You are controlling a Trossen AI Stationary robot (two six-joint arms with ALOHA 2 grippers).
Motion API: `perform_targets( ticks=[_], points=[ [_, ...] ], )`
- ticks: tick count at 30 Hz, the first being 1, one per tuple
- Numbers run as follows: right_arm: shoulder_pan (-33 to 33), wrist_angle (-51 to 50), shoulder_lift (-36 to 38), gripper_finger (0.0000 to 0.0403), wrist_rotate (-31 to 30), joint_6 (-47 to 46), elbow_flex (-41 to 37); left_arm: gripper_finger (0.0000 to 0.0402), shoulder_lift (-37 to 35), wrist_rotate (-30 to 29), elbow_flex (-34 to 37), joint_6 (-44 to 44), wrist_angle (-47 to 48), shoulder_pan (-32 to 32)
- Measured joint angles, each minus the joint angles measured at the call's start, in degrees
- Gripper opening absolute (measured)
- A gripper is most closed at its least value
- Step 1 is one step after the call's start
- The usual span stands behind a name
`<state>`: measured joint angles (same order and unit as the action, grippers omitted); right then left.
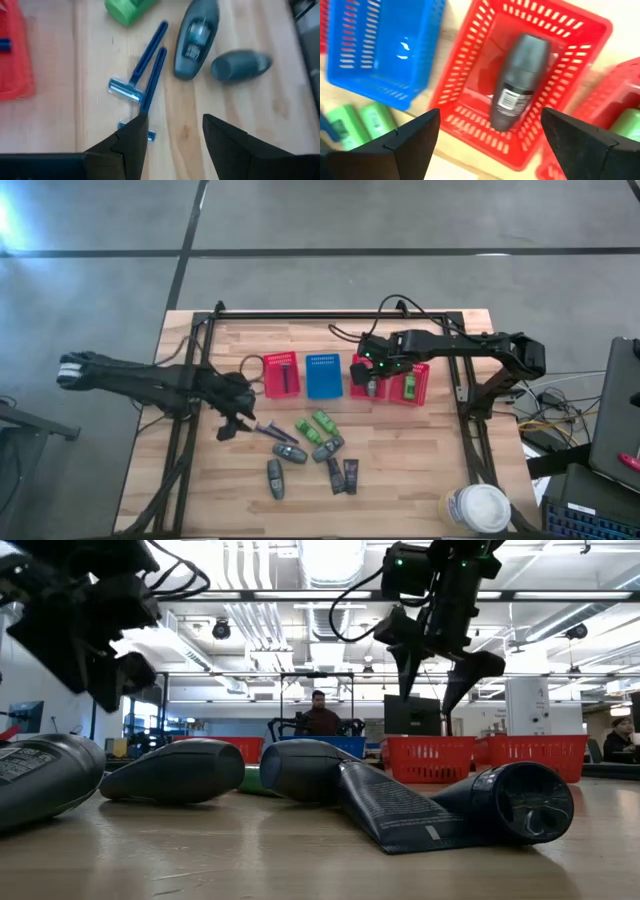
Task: Pick & Place Travel size toiletries
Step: Put the blue razor into the left red bin
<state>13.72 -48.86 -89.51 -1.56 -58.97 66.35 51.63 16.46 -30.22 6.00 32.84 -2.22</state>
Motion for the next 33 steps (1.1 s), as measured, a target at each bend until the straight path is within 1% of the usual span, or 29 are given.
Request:
perform_targets(
  ticks=[3,5,7,14,22,25,29,31,33],
  points=[
    [0.0,-1.0,-0.1,0.0331,0.0,2.5,0.0,0.0193,4.9,-6.5,-0.5,-0.9,-2.5,-4.4],
    [-0.1,-1.3,0.0,0.0325,0.0,3.9,0.0,0.0193,8.2,-11.7,-1.8,-3.4,-3.1,-6.9],
    [-0.1,-1.2,0.1,0.032,0.0,5.1,0.0,0.0193,11.6,-14.3,-3.1,-5.8,-3.1,-8.6],
    [-0.1,-1.3,0.1,0.0307,-0.9,8.5,0.0,0.0193,21.5,-14.0,-7.3,-6.3,-2.9,-10.1],
    [-0.1,-1.2,0.2,0.0297,-1.6,10.0,0.0,0.0193,29.2,-13.8,-8.3,-4.0,-2.2,-9.9],
    [-0.1,-1.2,0.2,0.0297,-1.7,10.1,0.0,0.0193,30.9,-13.9,-8.4,-3.9,-2.3,-9.9],
    [-0.1,-1.3,0.2,0.0306,-2.0,10.2,0.0,0.0192,31.7,-13.9,-9.2,-5.3,-2.1,-9.9],
    [-0.1,-1.3,0.2,0.0312,-2.1,10.2,0.0,0.0185,31.7,-13.9,-9.2,-6.0,-2.4,-9.9],
    [-0.1,-1.4,0.2,0.0317,-2.6,10.2,0.0,0.0168,31.7,-14.1,-9.1,-6.3,-2.7,-9.9]
  ],
)
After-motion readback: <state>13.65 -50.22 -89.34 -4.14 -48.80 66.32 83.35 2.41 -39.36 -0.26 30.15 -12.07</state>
